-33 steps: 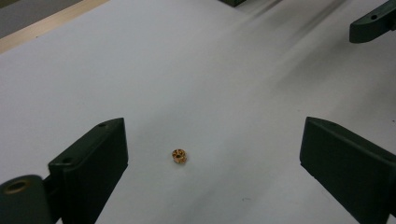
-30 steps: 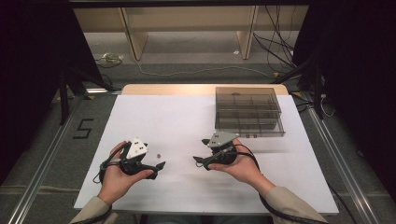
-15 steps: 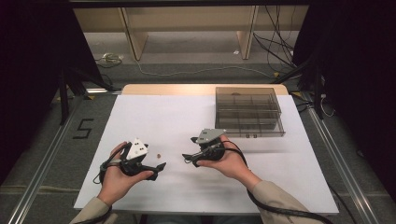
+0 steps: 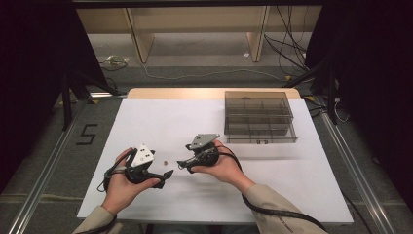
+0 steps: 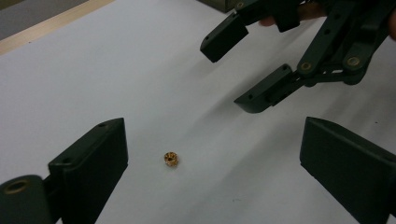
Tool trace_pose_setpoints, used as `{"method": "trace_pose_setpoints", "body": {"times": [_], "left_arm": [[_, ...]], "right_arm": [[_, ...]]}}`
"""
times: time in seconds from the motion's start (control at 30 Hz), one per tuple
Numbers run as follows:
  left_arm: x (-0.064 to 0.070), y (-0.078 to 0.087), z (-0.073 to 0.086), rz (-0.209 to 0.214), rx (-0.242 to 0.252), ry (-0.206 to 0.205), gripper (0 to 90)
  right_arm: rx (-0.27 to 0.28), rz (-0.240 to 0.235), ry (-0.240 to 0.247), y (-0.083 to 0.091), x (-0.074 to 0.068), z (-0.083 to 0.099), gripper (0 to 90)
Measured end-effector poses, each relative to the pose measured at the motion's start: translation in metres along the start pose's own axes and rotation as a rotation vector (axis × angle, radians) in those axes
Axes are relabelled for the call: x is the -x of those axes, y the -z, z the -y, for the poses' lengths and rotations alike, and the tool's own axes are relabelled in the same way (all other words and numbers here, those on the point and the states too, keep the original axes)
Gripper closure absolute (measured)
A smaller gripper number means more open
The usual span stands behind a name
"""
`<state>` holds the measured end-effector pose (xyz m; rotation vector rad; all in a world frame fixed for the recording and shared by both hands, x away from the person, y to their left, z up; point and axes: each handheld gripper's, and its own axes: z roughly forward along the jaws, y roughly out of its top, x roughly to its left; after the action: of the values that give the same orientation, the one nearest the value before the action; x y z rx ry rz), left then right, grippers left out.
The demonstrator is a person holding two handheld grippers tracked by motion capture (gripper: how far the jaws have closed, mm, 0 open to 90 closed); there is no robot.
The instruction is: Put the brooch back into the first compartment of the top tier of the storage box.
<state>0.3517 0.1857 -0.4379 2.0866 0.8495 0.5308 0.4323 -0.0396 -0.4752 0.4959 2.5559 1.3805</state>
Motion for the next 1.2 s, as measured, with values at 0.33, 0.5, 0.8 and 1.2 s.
{"method": "trace_pose_setpoints", "body": {"times": [0.33, 0.5, 0.8, 1.2], "left_arm": [[0.001, 0.0, 0.0, 0.01, 0.004, -0.004, 7.6], [0.002, 0.0, 0.0, 0.012, 0.0, -0.007, 7.6], [0.002, 0.0, 0.0, 0.014, 0.001, -0.008, 7.6], [0.002, -0.001, 0.0, 0.01, -0.006, -0.005, 7.1]], "right_arm": [[-0.009, -0.028, 0.003, -0.024, -0.004, -0.004, 35.1], [-0.019, -0.044, 0.003, -0.034, -0.006, -0.009, 37.1], [-0.053, -0.076, -0.003, -0.053, -0.01, -0.012, 40.7], [-0.098, -0.082, 0.0, -0.065, -0.012, -0.012, 48.5]]}}
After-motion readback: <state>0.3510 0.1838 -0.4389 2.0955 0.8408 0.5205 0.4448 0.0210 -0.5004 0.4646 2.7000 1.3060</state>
